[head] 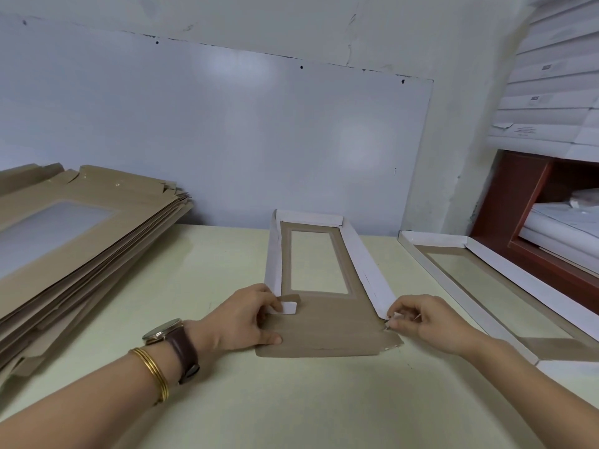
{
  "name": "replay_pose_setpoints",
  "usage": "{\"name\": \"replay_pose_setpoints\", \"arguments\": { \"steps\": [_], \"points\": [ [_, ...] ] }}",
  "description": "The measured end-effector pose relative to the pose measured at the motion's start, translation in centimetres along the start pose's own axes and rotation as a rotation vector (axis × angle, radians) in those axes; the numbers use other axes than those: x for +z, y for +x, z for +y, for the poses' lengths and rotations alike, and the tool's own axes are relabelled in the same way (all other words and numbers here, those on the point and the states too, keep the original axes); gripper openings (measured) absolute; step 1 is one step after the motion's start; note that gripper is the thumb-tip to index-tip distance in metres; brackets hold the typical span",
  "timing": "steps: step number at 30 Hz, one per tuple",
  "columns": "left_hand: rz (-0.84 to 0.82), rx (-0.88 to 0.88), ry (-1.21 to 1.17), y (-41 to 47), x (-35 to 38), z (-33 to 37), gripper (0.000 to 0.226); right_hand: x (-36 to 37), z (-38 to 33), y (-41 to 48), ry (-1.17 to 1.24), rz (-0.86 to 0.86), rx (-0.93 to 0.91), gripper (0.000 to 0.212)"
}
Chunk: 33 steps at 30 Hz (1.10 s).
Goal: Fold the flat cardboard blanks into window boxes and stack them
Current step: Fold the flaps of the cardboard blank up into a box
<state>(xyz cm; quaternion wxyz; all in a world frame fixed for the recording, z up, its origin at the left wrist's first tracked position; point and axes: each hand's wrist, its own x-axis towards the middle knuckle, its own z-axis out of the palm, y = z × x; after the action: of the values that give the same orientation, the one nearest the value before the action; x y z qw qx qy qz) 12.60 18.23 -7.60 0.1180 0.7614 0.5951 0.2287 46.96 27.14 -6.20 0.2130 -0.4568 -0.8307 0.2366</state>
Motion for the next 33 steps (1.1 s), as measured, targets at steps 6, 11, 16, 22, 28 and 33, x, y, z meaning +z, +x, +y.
{"name": "replay_pose_setpoints", "arguments": {
  "steps": [6,11,16,22,28,33],
  "points": [
    [-0.041,-0.077,-0.046,0.6,0.0,0.2,0.041,-0.7,0.6,-0.1,0.018,-0.112,0.036,0.014],
    [-0.060,-0.107,-0.079,0.7,-0.1,0.3,0.043,-1.0,1.3,0.1,0.177,-0.114,0.111,0.010],
    [-0.077,-0.135,-0.088,0.7,-0.2,0.4,0.044,-0.4,1.0,0.2,0.258,-0.062,0.123,0.004],
    [-0.092,-0.148,-0.092,0.7,-0.3,0.5,0.045,0.1,0.6,0.1,0.068,-0.029,0.109,0.013],
    [-0.096,-0.156,-0.102,0.6,-0.4,0.6,0.047,0.4,0.3,0.2,0.040,0.040,0.160,0.011],
    [-0.102,-0.151,-0.097,0.5,-0.4,0.6,0.047,0.2,0.4,-0.1,0.103,0.017,0.164,0.005]
  ]
}}
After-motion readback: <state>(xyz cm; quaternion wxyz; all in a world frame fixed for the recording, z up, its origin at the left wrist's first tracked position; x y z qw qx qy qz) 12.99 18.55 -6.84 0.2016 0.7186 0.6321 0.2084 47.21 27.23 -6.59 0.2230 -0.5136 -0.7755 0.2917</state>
